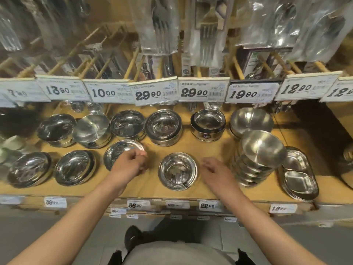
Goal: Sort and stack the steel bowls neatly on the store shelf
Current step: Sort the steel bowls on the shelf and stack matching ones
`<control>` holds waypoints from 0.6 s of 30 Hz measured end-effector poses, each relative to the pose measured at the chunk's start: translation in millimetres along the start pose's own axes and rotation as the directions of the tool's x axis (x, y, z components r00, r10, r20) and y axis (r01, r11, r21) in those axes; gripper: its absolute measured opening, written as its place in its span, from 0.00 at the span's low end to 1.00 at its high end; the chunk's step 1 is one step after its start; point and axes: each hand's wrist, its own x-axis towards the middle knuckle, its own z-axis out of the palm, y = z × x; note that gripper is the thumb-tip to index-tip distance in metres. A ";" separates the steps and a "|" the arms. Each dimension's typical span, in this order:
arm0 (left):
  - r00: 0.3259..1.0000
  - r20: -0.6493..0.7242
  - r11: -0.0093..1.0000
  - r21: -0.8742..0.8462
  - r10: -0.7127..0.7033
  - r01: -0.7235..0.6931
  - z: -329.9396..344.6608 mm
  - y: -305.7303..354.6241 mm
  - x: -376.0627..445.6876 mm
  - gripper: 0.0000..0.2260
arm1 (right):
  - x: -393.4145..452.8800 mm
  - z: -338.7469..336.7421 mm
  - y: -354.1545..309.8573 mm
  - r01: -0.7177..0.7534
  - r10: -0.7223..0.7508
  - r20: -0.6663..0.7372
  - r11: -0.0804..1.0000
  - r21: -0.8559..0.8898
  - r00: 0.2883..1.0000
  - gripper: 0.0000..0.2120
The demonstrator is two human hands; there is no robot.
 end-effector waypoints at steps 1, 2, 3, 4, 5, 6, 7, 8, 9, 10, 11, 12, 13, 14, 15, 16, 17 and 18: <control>1.000 -0.008 1.000 -0.018 -0.012 0.011 -7.4 -6.2 -1.2 0.09 | 4.7 10.8 7.7 -0.025 0.025 0.002 1.000 -0.011 1.000 0.13; 0.999 -0.020 0.999 -0.034 -0.028 0.027 -16.0 -12.4 -2.3 0.09 | 8.9 21.1 15.0 -0.051 0.051 -0.003 0.998 -0.022 0.999 0.12; 0.998 -0.035 0.998 -0.050 -0.044 0.042 -25.3 -18.9 -3.4 0.08 | 13.6 31.0 22.7 -0.076 0.075 -0.016 0.997 -0.025 0.997 0.11; 0.997 -0.052 0.996 -0.066 -0.056 0.053 -34.7 -25.1 -3.6 0.07 | 18.1 39.8 29.3 -0.098 0.097 -0.035 0.995 -0.024 0.995 0.10; 0.996 -0.068 0.995 -0.075 -0.066 0.061 -44.5 -31.5 -3.3 0.05 | 22.7 47.3 35.1 -0.124 0.122 -0.059 0.992 -0.026 0.991 0.08; 0.993 -0.084 0.995 -0.077 -0.077 0.070 -54.3 -37.7 -2.2 0.04 | 26.4 53.9 38.8 -0.154 0.151 -0.083 0.987 -0.033 0.985 0.07; 0.991 -0.101 0.993 -0.079 -0.090 0.082 -63.4 -43.8 -0.8 0.03 | 29.8 59.4 41.2 -0.185 0.179 -0.104 0.982 -0.045 0.978 0.07; 0.988 -0.112 0.992 -0.083 -0.103 0.094 -72.0 -48.8 0.4 0.03 | 32.3 64.5 42.8 -0.203 0.195 -0.117 0.977 -0.064 0.974 0.08; 0.986 -0.118 0.990 -0.090 -0.115 0.105 -79.9 -53.5 1.8 0.04 | 34.7 69.6 44.0 -0.205 0.193 -0.122 0.975 -0.090 0.974 0.08; 0.985 -0.121 0.989 -0.100 -0.124 0.112 -86.5 -56.9 3.2 0.04 | 36.5 74.6 43.9 -0.199 0.186 -0.119 0.973 -0.112 0.975 0.07; 0.984 -0.125 0.987 -0.111 -0.130 0.116 -92.3 -59.8 5.1 0.03 | 38.0 79.1 42.5 -0.198 0.184 -0.116 0.973 -0.121 0.976 0.07; 0.982 -0.129 0.986 -0.120 -0.134 0.119 -97.2 -62.1 7.3 0.03 | 38.6 83.3 40.0 -0.200 0.188 -0.112 0.973 -0.112 0.976 0.07; 0.981 -0.134 0.984 -0.129 -0.139 0.121 -101.1 -64.2 10.1 0.02 | 38.7 87.2 38.0 -0.210 0.199 -0.104 0.972 -0.102 0.974 0.08; 0.980 -0.141 0.983 -0.132 -0.143 0.124 -104.2 -65.9 13.2 0.02 | 38.3 91.5 35.9 -0.223 0.215 -0.094 0.970 -0.095 0.972 0.09; 0.977 -0.154 0.984 -0.128 -0.147 0.128 -106.3 -68.0 16.8 0.02 | 37.6 95.6 34.5 -0.244 0.236 -0.086 0.966 -0.087 0.968 0.10; 0.974 -0.169 0.984 -0.114 -0.153 0.135 -107.8 -69.5 20.6 0.01 | 37.1 99.8 33.2 -0.266 0.261 -0.078 0.961 -0.069 0.962 0.10; 0.970 -0.185 0.985 -0.098 -0.159 0.142 -108.6 -70.7 24.4 0.01 | 36.9 103.9 32.8 -0.291 0.289 -0.064 0.956 -0.032 0.955 0.10; 0.966 -0.197 0.985 -0.080 -0.165 0.152 -109.2 -71.7 28.1 0.03 | 36.5 107.9 32.5 -0.319 0.320 -0.038 0.947 0.029 0.947 0.10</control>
